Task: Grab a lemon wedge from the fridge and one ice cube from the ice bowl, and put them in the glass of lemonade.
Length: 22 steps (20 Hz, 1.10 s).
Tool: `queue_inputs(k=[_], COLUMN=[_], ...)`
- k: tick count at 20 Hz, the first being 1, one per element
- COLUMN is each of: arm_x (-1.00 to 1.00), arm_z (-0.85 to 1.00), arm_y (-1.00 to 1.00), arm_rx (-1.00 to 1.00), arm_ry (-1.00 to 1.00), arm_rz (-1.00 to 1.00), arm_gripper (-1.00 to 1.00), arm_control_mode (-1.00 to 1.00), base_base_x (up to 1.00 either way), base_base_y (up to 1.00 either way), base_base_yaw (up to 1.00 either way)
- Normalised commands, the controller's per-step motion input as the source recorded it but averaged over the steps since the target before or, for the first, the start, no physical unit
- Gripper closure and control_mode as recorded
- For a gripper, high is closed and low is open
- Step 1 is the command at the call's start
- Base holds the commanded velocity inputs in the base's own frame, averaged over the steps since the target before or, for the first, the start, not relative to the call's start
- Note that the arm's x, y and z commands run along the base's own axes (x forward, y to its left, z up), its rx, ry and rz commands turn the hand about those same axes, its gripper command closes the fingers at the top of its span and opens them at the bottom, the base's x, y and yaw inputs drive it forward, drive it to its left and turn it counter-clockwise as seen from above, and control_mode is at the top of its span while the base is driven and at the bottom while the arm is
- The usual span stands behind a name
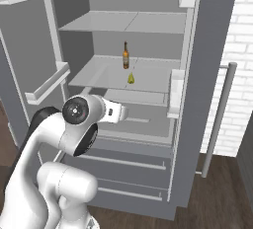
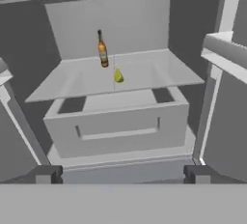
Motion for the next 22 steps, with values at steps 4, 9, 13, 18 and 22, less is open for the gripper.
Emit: queue_inputs(k=[4,9,13,18,22], arm_x=[-0.24,-0.19,-0.31,-0.06,0.01], arm_z=[-0.3,-0.12,-0.38,-0.63,-0.12], arm_y=[0.7,0.42,0.14,0.16,0.17], arm_rx=[0.24,0.01,0.0,0.0,0.0], arm_ry=[0.0,0.13,0.19,0.04,0.0], arm_rz=[0.0,0.0,0.0,0.0,-0.04], arm_gripper=[-1.0,-1.0,-1.0,-1.0,-1.0], arm_control_mode=[-1.0,-1.0,-1.0,-1.0,-1.0], base_base_x=[0.0,0.0,0.0,0.0,0.0], base_base_y=[0.0,0.0,0.0,0.0,0.0], base_base_yaw=[0.0,0.0,0.0,0.0,0.0])
